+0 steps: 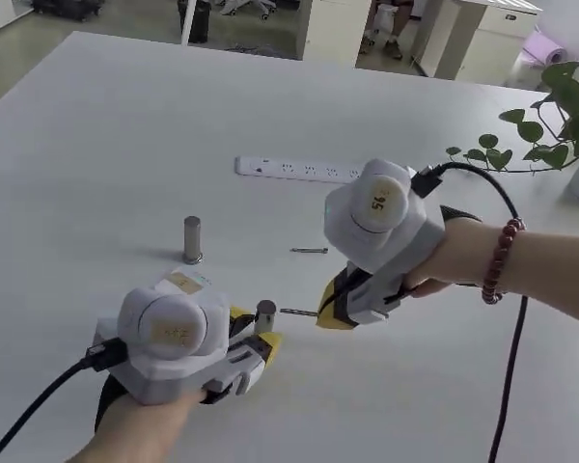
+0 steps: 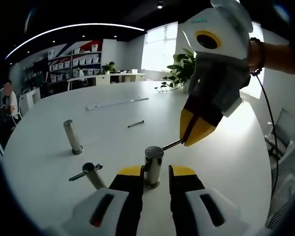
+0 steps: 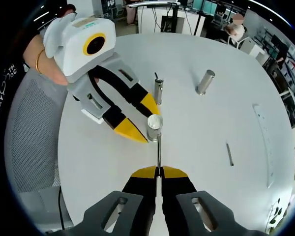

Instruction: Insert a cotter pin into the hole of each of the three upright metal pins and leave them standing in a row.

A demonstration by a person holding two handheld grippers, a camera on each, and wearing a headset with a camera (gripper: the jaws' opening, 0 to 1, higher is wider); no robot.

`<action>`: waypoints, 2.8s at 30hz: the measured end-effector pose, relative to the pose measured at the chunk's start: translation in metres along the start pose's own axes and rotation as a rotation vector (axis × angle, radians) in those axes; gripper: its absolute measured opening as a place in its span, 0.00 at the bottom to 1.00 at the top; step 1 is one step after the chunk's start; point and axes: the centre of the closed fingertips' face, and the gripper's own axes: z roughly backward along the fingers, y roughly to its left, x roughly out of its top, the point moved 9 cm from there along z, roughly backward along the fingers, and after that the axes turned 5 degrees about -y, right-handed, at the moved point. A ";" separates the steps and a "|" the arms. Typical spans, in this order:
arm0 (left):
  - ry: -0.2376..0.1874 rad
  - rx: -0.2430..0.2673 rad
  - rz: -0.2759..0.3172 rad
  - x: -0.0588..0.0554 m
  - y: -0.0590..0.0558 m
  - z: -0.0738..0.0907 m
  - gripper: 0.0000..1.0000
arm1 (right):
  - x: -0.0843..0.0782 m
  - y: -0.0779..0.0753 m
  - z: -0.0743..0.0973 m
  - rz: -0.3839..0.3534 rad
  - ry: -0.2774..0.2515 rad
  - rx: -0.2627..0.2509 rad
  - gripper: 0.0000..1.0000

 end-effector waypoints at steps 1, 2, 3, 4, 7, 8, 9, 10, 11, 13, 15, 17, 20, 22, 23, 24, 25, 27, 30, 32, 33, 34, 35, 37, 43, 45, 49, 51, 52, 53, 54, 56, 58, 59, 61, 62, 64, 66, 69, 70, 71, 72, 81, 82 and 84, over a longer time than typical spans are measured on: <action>0.003 0.002 -0.004 0.000 0.000 0.000 0.18 | 0.000 0.000 0.000 0.004 0.000 0.004 0.00; 0.006 0.006 -0.003 -0.001 0.000 0.000 0.18 | 0.001 0.000 0.000 0.010 0.000 0.006 0.00; 0.007 0.007 -0.004 -0.001 0.001 0.000 0.17 | 0.001 0.000 -0.001 0.015 0.000 0.007 0.00; 0.007 0.008 -0.004 -0.001 0.001 0.000 0.17 | 0.001 0.001 -0.001 0.023 0.001 0.010 0.00; 0.013 0.015 -0.003 -0.002 0.002 0.000 0.14 | 0.002 0.000 -0.002 0.029 -0.005 0.011 0.00; 0.015 0.017 0.002 -0.003 0.002 0.000 0.13 | 0.002 0.000 -0.002 0.031 -0.005 0.012 0.00; 0.015 0.017 0.010 -0.003 0.003 0.000 0.13 | 0.001 0.000 -0.002 0.038 -0.003 0.010 0.00; 0.017 0.017 0.010 -0.003 0.003 0.000 0.12 | 0.001 0.000 -0.002 0.043 -0.004 0.011 0.00; 0.019 0.020 0.005 -0.004 0.003 0.000 0.12 | 0.001 0.000 -0.002 0.044 -0.005 0.010 0.00; 0.020 0.022 0.000 -0.004 0.002 0.000 0.12 | 0.001 0.000 -0.002 0.041 -0.007 0.009 0.00; 0.022 0.025 0.000 -0.004 0.002 0.000 0.12 | 0.001 -0.001 -0.002 0.045 -0.008 0.010 0.00; 0.023 0.026 0.000 -0.005 0.002 -0.001 0.12 | 0.002 -0.001 -0.002 0.050 -0.011 0.010 0.00; 0.025 0.024 -0.003 -0.005 0.003 -0.002 0.12 | 0.002 -0.002 -0.002 0.057 -0.008 0.004 0.00; 0.027 0.021 -0.006 -0.005 0.003 -0.002 0.12 | 0.002 -0.001 -0.002 0.058 -0.009 0.009 0.00; 0.027 0.017 -0.007 -0.005 0.003 -0.002 0.12 | 0.002 -0.001 -0.002 0.063 -0.008 0.010 0.00; 0.027 0.013 -0.006 -0.005 0.004 -0.002 0.12 | 0.002 -0.001 -0.002 0.065 -0.006 0.011 0.00; 0.027 0.012 -0.005 -0.005 0.004 -0.002 0.12 | 0.002 -0.001 -0.002 0.064 -0.007 0.008 0.00; 0.028 0.007 -0.004 -0.005 0.004 -0.002 0.12 | 0.002 -0.002 -0.002 0.061 -0.008 0.005 0.00; 0.029 0.003 -0.007 -0.005 0.005 -0.003 0.12 | 0.003 -0.003 -0.001 0.062 -0.011 0.004 0.00; 0.030 0.000 -0.005 -0.005 0.005 -0.002 0.12 | 0.003 -0.003 0.000 0.064 -0.013 0.002 0.00; 0.030 0.000 -0.004 -0.005 0.005 -0.002 0.12 | 0.003 -0.002 0.001 0.063 -0.014 0.005 0.00; 0.031 0.000 -0.004 -0.005 0.005 -0.003 0.12 | 0.004 -0.002 0.001 0.065 -0.014 0.004 0.00; 0.031 -0.001 -0.003 -0.004 0.005 -0.003 0.12 | 0.004 -0.002 0.001 0.069 -0.013 0.004 0.00; 0.031 -0.001 -0.003 -0.004 0.005 -0.003 0.12 | 0.004 -0.002 0.002 0.075 -0.012 0.000 0.00; 0.033 -0.004 -0.003 -0.004 0.005 -0.003 0.12 | 0.005 -0.002 0.003 0.075 -0.014 0.000 0.00; 0.033 -0.004 -0.001 -0.004 0.005 -0.003 0.12 | 0.005 -0.002 0.003 0.075 -0.014 -0.001 0.00; 0.033 -0.006 -0.001 -0.004 0.006 -0.004 0.12 | 0.005 -0.003 0.003 0.076 -0.012 -0.003 0.00; 0.033 -0.007 0.000 -0.005 0.006 -0.004 0.12 | 0.004 -0.003 0.003 0.076 -0.013 -0.003 0.00; 0.033 -0.007 0.000 -0.005 0.006 -0.004 0.12 | 0.004 -0.003 0.003 0.073 -0.015 -0.002 0.00; 0.033 -0.008 0.001 -0.005 0.006 -0.004 0.12 | 0.004 -0.003 0.002 0.073 -0.015 -0.004 0.00; 0.032 -0.009 0.000 -0.005 0.006 -0.004 0.12 | 0.004 -0.003 0.002 0.072 -0.016 -0.002 0.00; 0.032 -0.009 0.004 -0.005 0.006 -0.004 0.12 | 0.004 -0.002 0.001 0.069 -0.018 0.003 0.00; 0.033 -0.009 0.003 -0.005 0.006 -0.005 0.12 | 0.003 -0.002 0.001 0.070 -0.017 0.006 0.00; 0.033 -0.011 0.003 -0.005 0.007 -0.005 0.12 | 0.003 -0.002 0.000 0.070 -0.017 0.006 0.00; 0.034 -0.011 0.004 -0.005 0.007 -0.005 0.12 | 0.003 -0.002 0.000 0.067 -0.019 0.010 0.00; 0.034 -0.011 0.004 -0.005 0.007 -0.005 0.12 | 0.002 -0.002 0.000 0.066 -0.020 0.010 0.00; 0.034 -0.012 0.006 -0.005 0.007 -0.005 0.12 | 0.002 -0.002 0.000 0.061 -0.021 0.016 0.00; 0.034 -0.013 0.006 -0.005 0.007 -0.005 0.12 | 0.002 -0.003 0.000 0.062 -0.022 0.018 0.00; 0.036 -0.013 0.007 -0.005 0.007 -0.005 0.12 | 0.002 -0.002 0.000 0.058 -0.024 0.021 0.00; 0.037 -0.013 0.007 -0.005 0.007 -0.005 0.12 | 0.002 -0.002 0.000 0.058 -0.025 0.021 0.00; 0.037 -0.013 0.007 -0.005 0.007 -0.005 0.12 | 0.002 -0.002 0.000 0.057 -0.026 0.020 0.00; 0.038 -0.013 0.007 -0.005 0.007 -0.005 0.12 | 0.002 -0.002 0.000 0.058 -0.027 0.022 0.00; 0.042 -0.015 0.003 -0.004 0.007 -0.005 0.12 | 0.004 -0.002 -0.003 0.061 -0.035 0.029 0.00; 0.042 -0.015 0.003 -0.004 0.007 -0.005 0.12 | 0.004 -0.002 -0.004 0.061 -0.036 0.028 0.00; 0.042 -0.015 0.005 -0.004 0.007 -0.005 0.12 | 0.006 -0.003 -0.005 0.068 -0.036 0.028 0.00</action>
